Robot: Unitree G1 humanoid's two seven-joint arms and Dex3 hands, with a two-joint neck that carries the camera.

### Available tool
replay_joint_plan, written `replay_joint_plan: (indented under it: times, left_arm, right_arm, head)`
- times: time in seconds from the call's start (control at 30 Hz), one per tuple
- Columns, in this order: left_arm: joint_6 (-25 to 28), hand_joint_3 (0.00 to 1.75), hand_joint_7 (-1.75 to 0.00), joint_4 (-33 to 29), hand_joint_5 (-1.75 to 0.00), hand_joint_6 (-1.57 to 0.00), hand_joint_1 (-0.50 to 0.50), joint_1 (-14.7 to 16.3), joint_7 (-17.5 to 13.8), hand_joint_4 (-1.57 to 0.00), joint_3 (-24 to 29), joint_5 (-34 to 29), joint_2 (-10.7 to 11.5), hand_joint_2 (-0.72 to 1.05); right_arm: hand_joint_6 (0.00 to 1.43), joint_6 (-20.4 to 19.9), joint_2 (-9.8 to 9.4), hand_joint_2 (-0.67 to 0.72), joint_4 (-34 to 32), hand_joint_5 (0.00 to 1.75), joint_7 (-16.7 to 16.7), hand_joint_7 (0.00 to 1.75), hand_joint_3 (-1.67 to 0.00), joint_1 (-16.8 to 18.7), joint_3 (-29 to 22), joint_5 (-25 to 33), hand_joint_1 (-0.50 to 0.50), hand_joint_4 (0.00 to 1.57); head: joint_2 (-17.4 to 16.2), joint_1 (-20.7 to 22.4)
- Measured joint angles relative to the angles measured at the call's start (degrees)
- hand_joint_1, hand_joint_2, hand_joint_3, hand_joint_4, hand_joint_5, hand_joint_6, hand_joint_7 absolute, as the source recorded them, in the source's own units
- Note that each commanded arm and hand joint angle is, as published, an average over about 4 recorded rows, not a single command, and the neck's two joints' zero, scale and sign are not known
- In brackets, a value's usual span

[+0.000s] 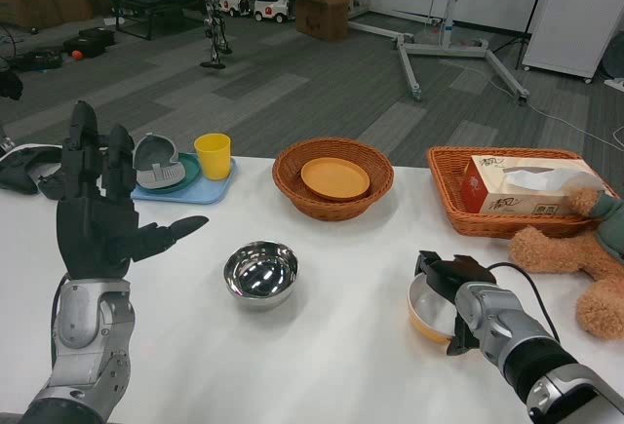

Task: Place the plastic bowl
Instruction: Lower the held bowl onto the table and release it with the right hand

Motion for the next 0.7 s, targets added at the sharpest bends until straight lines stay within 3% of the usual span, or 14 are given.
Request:
replay_joint_plan:
  times: [0.13,0.27,0.37,0.5,0.63,0.7]
  left_arm:
    - [0.0,0.0,0.0,0.24,0.0,0.0,-0.5,-0.08,0.0,0.0,-0.01,0.0,0.0,0.25]
    - [0.0,0.0,0.0,0.37,0.0,0.0,-0.5,-0.08,0.0,0.0,-0.01,0.0,0.0,0.25]
    - [0.0,0.0,0.0,0.39,0.0,0.0,-0.5,-0.08,0.0,0.0,-0.02,0.0,0.0,0.25]
    - [0.0,0.0,0.0,0.42,0.0,0.0,-0.5,-0.09,0.0,0.0,-0.03,-0.01,-0.01,0.25]
    - [0.0,0.0,0.0,0.43,0.0,0.0,-0.5,-0.1,0.0,0.0,-0.07,-0.01,-0.01,0.25]
    - [0.0,0.0,0.0,0.43,0.0,0.0,-0.5,-0.1,0.0,0.0,-0.2,-0.3,-0.02,0.25]
  right_arm:
    - [0.0,0.58,0.09,0.52,0.01,0.65,0.64,1.68,-0.24,-0.01,0.01,0.21,-0.41,0.46]
    - [0.0,0.89,0.38,0.66,0.01,0.39,1.51,1.62,-0.1,-0.01,0.02,0.46,-0.42,0.32]
    - [0.0,0.96,0.42,0.72,0.1,0.1,1.97,1.43,-0.02,-0.07,0.02,1.11,-0.45,0.09]
    - [0.0,1.07,0.42,0.72,1.66,0.0,3.4,0.93,0.0,-0.99,0.02,4.07,-0.46,0.0]
    - [0.0,1.09,0.39,0.72,2.43,0.0,4.31,0.19,0.0,-1.58,0.01,6.32,-0.46,0.0]
    - [0.0,0.9,0.39,0.72,2.38,0.0,4.43,0.0,0.0,-1.58,0.01,6.73,-0.46,0.0]
  head:
    - [-0.27,0.17]
    - [-0.26,0.23]
    - [0.03,0.23]
    - [0.39,0.08]
    - [0.57,-0.07]
    - [0.64,-0.01]
